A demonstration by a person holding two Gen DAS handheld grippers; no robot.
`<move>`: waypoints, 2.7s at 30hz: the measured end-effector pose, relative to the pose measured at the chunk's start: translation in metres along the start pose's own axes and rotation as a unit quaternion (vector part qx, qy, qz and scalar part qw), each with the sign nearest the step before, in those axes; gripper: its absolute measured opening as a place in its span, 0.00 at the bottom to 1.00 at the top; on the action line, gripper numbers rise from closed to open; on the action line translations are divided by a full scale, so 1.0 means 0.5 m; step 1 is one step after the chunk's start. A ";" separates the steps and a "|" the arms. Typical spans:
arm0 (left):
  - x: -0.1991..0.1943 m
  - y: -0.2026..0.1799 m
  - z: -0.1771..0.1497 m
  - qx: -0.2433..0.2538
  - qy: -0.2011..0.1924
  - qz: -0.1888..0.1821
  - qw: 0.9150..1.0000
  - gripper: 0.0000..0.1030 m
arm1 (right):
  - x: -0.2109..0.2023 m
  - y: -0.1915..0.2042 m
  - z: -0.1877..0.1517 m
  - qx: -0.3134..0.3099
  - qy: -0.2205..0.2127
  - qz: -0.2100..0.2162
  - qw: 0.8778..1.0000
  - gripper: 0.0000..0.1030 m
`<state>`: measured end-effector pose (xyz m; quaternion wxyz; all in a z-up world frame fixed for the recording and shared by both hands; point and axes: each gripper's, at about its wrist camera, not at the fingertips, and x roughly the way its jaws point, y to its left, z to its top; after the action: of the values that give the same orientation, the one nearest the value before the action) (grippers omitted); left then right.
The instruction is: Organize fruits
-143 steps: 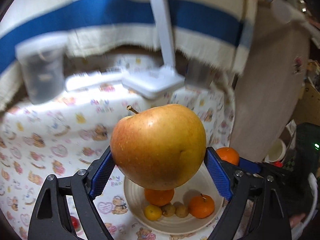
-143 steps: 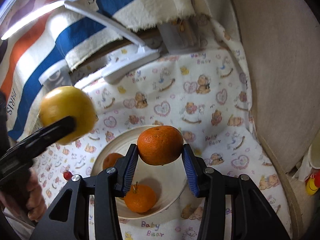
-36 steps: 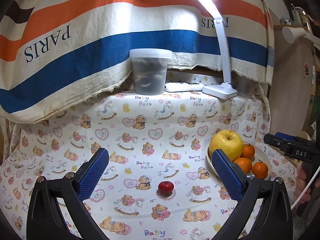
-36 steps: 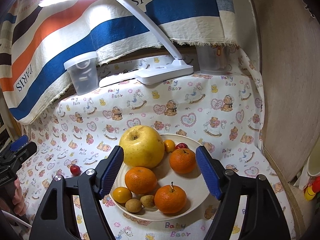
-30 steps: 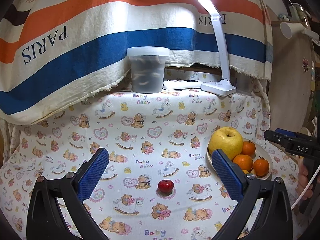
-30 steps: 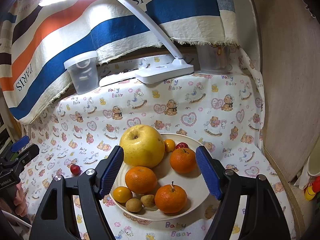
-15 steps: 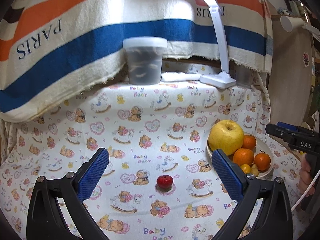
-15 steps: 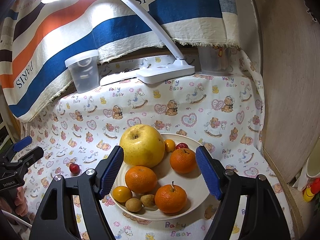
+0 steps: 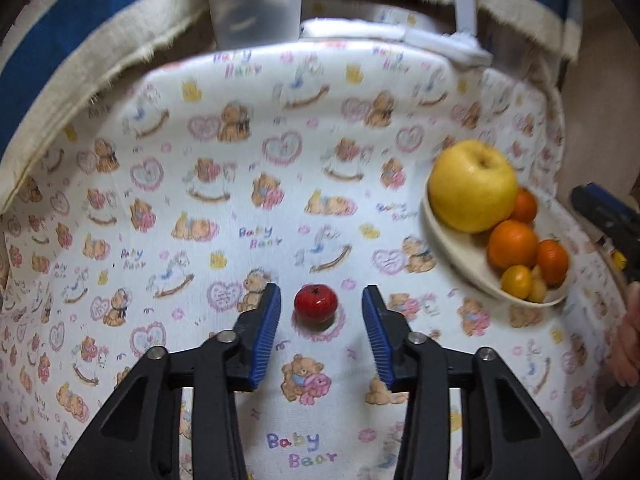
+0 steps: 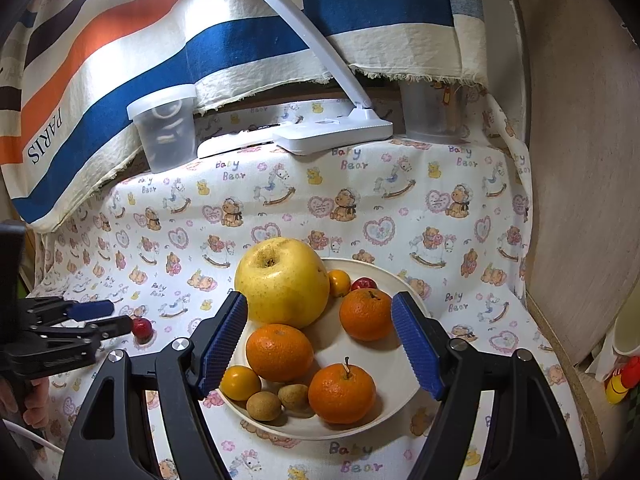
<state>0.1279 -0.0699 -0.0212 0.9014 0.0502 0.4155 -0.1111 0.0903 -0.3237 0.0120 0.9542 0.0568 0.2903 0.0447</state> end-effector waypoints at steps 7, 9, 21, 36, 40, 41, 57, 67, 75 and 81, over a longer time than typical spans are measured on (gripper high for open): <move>0.039 0.019 0.005 -0.033 0.030 -0.013 0.999 0.31 | 0.001 0.005 -0.002 -0.003 0.002 0.001 1.000 0.74; 0.050 0.020 0.005 -0.037 0.038 -0.013 0.998 0.31 | 0.001 0.008 -0.003 -0.009 0.001 0.000 1.000 0.74; 0.024 0.006 0.008 -0.033 0.024 -0.009 0.999 0.27 | -0.004 -0.001 0.000 0.000 -0.002 -0.003 1.000 0.74; -0.021 -0.130 0.058 0.035 0.007 -0.056 0.998 0.27 | 0.005 -0.013 0.000 0.018 0.010 -0.002 1.000 0.74; -0.006 -0.158 0.064 0.040 0.009 -0.063 0.997 0.27 | 0.000 -0.019 0.004 0.025 0.009 0.002 1.000 0.74; -0.003 -0.164 0.065 0.042 0.010 -0.064 0.997 0.27 | 0.000 -0.021 0.004 0.027 0.009 0.003 1.000 0.74; 0.030 -0.213 0.067 0.041 0.010 -0.062 0.997 0.27 | -0.001 -0.029 0.009 0.041 0.022 0.002 0.999 0.74; 0.017 -0.220 0.055 0.055 -0.014 -0.063 0.996 0.33 | 0.003 -0.035 0.009 0.044 0.026 -0.004 0.999 0.74; -0.040 -0.199 0.046 0.061 -0.080 -0.050 0.994 0.57 | -0.006 -0.026 0.008 0.038 0.017 -0.006 0.999 0.74; -0.101 -0.163 0.035 0.061 -0.168 -0.034 0.983 0.91 | -0.020 -0.035 0.014 0.045 -0.003 -0.019 0.999 0.74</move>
<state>0.0891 -0.1441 0.0288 0.9493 0.0720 0.2517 -0.1738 0.0868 -0.3426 0.0209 0.9523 0.0943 0.2899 0.0137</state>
